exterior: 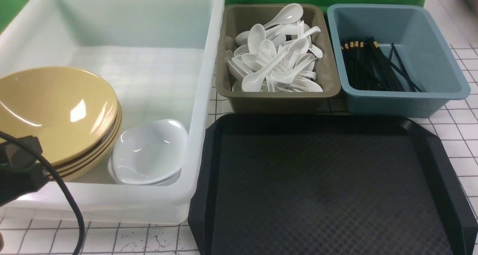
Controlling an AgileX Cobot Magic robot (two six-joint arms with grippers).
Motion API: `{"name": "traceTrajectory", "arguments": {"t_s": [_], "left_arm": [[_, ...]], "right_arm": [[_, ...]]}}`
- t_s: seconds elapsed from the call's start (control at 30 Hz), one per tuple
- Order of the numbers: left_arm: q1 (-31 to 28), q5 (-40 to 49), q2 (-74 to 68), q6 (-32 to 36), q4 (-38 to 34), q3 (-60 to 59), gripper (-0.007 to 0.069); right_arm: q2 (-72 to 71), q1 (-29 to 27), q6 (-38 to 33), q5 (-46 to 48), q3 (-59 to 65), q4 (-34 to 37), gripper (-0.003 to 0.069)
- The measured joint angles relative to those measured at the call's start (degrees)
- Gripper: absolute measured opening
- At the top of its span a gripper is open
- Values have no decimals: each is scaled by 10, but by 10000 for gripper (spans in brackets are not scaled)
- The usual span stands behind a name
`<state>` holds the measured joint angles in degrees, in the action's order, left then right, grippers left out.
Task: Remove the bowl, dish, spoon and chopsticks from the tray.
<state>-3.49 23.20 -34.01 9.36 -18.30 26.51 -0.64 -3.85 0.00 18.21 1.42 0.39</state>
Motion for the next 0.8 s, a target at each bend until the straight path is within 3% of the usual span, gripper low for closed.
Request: {"name": "traceTrajectory", "arguments": {"t_s": [0.63,0.8], "left_arm": [[0,0,0,0,0,0,132],[22,-11,36,0,5,-25,132]], "right_arm": [[0,0,0,3,0,-1,47],[0,0,0,4,0,-1,48]]}}
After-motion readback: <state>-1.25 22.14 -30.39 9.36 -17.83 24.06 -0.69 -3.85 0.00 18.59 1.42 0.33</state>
